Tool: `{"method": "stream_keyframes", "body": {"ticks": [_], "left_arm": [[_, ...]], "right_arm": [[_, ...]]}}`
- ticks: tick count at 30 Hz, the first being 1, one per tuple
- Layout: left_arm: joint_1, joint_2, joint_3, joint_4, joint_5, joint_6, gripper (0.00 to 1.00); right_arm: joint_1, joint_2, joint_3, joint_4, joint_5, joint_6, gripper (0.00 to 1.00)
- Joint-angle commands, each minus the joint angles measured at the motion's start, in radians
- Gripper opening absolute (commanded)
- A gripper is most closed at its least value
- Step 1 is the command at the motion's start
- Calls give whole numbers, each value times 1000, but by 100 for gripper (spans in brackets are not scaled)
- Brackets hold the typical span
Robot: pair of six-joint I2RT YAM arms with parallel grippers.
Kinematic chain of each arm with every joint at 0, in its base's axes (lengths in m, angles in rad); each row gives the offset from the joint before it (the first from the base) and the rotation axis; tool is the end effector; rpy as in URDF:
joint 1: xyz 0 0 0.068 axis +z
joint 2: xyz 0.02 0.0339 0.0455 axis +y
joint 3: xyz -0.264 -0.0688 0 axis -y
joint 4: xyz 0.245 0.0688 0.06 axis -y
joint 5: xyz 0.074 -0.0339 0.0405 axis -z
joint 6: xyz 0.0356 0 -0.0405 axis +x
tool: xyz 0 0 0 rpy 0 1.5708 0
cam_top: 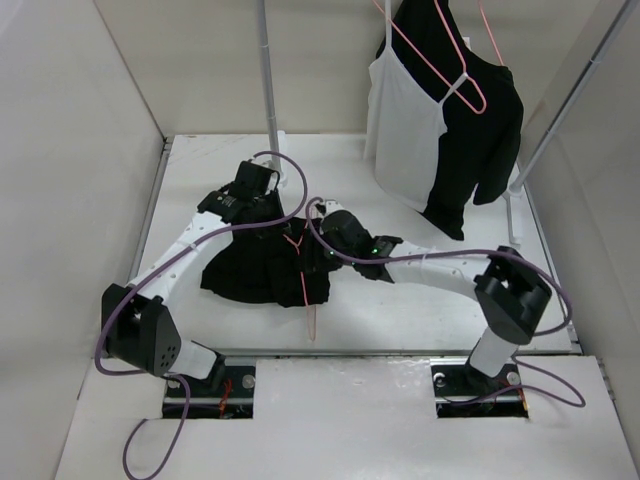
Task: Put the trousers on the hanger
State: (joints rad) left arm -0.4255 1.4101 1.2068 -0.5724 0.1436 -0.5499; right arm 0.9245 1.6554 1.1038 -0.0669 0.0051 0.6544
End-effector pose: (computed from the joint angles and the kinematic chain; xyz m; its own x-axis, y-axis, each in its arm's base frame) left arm 0.2783 -0.1317 0.3069 -0.8059 -0.2026 -0.5563 0.0943 0.8837 -0.4585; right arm 0.2240 0.2966 0.2357 -0.7614 0.0013 -0.6482 -0.4189 0.7622 0.4936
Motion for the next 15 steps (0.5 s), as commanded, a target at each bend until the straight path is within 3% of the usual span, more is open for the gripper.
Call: {"method": "stream_keyframes", "body": {"ticks": [1,5,10,11,12,15], "left_arm": [[-7,-19,17,-15,36,-18,0],[-7,-30,8,-6,27,-18,0],[-18,-30,8,3,50,22,0],[-18,-30,8,12,50,47,8],[-18,-40,8,13,31,57,34],[-29,-60,49,13,-15,103,69]], "right_arm": [[11,69,65,101,-71,34,59],[11,129,97,124,-71,68,52],[11,129,108,153,-82,91,1],[11,119,93,153,-82,100,0],[11,109,68,167,-82,100,0],[-5,64,18,214,-96,131,0]]}}
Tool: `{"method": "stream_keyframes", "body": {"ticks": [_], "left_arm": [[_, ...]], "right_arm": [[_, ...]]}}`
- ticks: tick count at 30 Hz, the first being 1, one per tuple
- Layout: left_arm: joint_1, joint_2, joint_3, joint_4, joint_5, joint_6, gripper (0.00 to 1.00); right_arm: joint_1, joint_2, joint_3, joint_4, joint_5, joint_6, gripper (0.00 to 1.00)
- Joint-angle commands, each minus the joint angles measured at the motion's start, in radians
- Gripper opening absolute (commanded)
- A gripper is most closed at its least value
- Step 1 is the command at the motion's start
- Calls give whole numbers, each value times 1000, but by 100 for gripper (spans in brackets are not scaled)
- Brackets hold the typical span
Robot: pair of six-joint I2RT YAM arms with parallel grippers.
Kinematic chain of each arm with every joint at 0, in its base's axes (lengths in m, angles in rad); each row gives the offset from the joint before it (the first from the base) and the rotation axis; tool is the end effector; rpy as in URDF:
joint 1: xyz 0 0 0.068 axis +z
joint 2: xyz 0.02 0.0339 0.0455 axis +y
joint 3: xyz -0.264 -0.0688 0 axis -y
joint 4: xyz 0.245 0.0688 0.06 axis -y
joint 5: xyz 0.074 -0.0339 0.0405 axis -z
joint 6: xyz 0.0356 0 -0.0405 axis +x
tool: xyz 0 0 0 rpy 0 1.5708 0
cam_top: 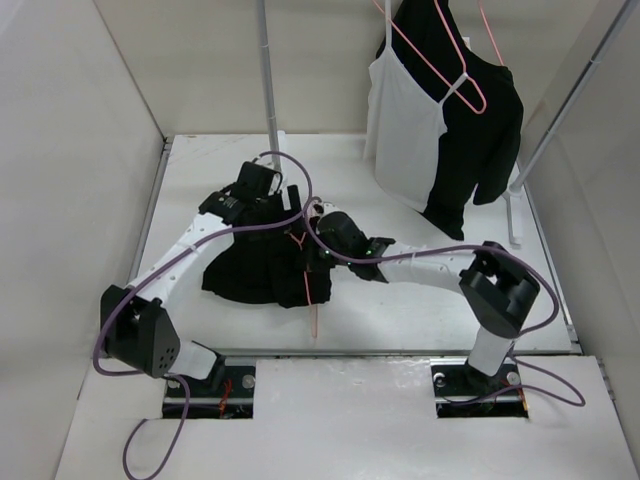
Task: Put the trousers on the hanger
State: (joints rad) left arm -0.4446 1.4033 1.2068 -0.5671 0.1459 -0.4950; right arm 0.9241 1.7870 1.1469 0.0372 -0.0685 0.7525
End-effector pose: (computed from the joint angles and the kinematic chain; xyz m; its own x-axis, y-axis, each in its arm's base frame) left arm 0.2748 -0.1367 0.3093 -0.7965 -0.1411 -0.5879 0.1613 0.8875 -0.4316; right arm 0.2386 0.3200 0.2110 -0.8168 0.0498 -0.5748 -0.3725 0.7153 0.5913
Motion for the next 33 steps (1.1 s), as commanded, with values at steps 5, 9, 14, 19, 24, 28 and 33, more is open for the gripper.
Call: {"method": "stream_keyframes", "body": {"ticks": [5,9,14,19,24,28,33], "left_arm": [[-28,-72,206,-85,-132,243,100],[-28,-167,304,-67,-325,503,100],[-37,-499,-119,263,-135,803,100],[-71,-471,-289,193,24,656,100],[-71,-262,-254,165,77,480,100],[-71,-147,-199,118,-75,382,100],[-71,-84,-196,58,-115,312,100]], "right_arm": [[-63,-123,-182,245,-112,100,0],[-120,-161,-285,397,-238,122,0],[-195,-161,-364,563,-411,122,0],[-264,-161,-475,708,-464,180,0],[-265,-140,-477,708,-464,180,0],[-255,-140,-477,708,-461,171,0],[-255,-178,-506,708,-452,171,0]]}}
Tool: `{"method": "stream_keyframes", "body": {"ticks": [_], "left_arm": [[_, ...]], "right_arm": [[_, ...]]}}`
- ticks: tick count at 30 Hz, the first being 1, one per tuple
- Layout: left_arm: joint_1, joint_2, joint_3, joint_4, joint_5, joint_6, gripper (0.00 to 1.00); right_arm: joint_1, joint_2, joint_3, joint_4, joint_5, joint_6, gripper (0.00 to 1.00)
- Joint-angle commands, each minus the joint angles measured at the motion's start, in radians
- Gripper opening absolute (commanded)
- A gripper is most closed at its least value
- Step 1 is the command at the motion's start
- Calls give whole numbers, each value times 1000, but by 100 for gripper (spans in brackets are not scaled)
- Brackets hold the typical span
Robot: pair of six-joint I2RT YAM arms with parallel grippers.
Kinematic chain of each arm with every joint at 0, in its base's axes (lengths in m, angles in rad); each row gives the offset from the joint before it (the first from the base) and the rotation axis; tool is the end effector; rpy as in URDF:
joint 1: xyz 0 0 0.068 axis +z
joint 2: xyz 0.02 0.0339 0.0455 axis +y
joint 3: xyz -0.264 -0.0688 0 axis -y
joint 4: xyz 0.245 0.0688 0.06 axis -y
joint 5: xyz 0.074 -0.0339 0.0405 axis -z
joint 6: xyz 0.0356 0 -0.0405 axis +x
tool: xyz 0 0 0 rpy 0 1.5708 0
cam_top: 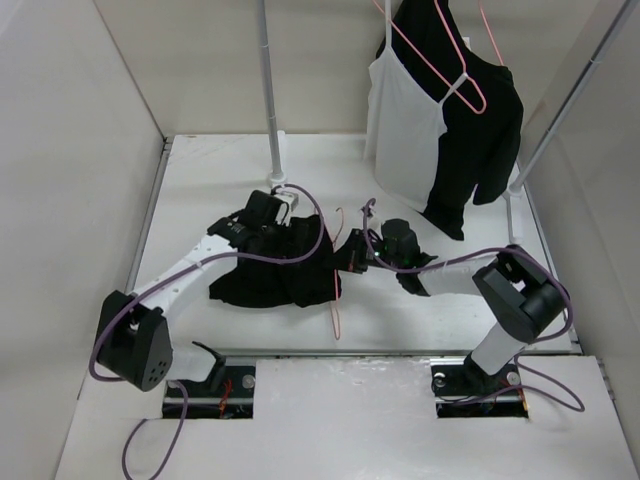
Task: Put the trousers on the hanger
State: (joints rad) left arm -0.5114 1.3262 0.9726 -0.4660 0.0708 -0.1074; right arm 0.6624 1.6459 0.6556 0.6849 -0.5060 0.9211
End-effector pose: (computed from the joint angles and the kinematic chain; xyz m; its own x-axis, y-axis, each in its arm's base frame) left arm 0.2442 -0.1399 0.2611 -0.6905 0.2649 -0.6730 0.4589 0.8797 -0.1246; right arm 0.2454 0.2133 0.1732 -0.8620 0.2110 -0.4609 -0.3571 0.3925 0.8476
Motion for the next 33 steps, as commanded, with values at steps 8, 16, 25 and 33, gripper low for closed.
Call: {"method": "stream_keyframes", "body": {"ticks": [8,16,25,33], "left_arm": [[5,109,9,4,136,-77,90],[45,185,26,24,197,-67,21],[45,117,397,-187,233,3,0],[45,61,568,-289,322,17,0]], "right_arm": [[6,-37,-14,61,4,-8,0],[6,-57,-24,61,26,-8,0],[-30,-136,-103,-19,188,99,0],[-30,-93,-39,-83,242,153,0]]}}
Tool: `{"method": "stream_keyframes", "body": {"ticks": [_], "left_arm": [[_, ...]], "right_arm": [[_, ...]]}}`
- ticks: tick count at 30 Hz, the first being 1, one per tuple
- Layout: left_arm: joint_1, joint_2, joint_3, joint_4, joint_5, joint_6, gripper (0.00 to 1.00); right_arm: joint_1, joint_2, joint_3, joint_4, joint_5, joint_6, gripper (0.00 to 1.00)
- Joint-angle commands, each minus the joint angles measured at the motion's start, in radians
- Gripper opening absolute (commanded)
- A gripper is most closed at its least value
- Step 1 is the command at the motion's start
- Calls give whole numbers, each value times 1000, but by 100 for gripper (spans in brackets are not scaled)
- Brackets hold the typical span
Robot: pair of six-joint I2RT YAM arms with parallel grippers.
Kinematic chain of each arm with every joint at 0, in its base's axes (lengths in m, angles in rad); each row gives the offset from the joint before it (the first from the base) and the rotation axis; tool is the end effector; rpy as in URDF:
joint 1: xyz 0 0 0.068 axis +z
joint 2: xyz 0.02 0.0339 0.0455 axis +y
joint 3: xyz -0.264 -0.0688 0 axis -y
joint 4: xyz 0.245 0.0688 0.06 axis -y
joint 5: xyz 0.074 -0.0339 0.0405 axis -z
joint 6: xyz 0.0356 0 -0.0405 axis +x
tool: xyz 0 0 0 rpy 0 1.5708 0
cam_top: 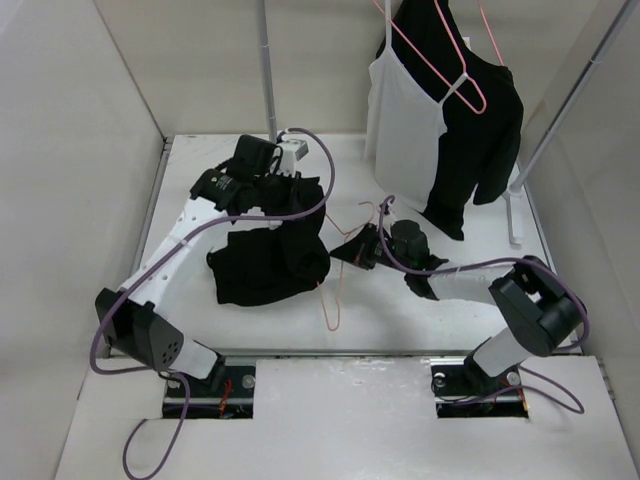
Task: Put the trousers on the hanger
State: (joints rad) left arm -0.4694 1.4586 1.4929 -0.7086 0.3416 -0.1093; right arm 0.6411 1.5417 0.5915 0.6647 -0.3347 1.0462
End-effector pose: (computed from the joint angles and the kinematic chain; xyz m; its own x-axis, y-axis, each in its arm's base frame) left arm 0.2775 -0.1541 0.3771 -0.6254 0.2020 -0.7537 0.5949 0.7484 -0.2931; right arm 0.2389 0.1929 0.1827 -0.8206 0.4076 -0.4005 -0.2141 0.4305 0.8768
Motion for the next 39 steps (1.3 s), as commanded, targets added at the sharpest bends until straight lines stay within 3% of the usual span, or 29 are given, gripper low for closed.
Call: {"method": "stream_keyframes", "body": {"ticks": [1,7,12,15,22,27,35,37,39], "left_arm": [[3,-90,47,-46,60,19,0],[3,-109,140,-55,122,19,0],[3,-109,205,-87,-48,78,0],[12,-148,80,-88,-133,140,0],[23,-133,-230,-10,-174,175,1],[43,-49,-313,113,-144,175,35],[104,124,-382,132,-135,175,43],[123,124,-369,132,-104,175,58],[132,111,-327,132,-69,175,90]], "right_arm": [[-9,11,48,-120,98,28,0],[11,44,140,-237,138,15,0],[2,-8,100,-295,204,24,0],[-9,-100,62,-318,258,25,0],[14,-296,120,-500,358,-130,0],[25,-350,169,-565,367,-201,0],[57,-405,283,-671,411,-336,0],[57,-414,368,-749,387,-403,0],[57,-414,469,-844,359,-440,0]]}}
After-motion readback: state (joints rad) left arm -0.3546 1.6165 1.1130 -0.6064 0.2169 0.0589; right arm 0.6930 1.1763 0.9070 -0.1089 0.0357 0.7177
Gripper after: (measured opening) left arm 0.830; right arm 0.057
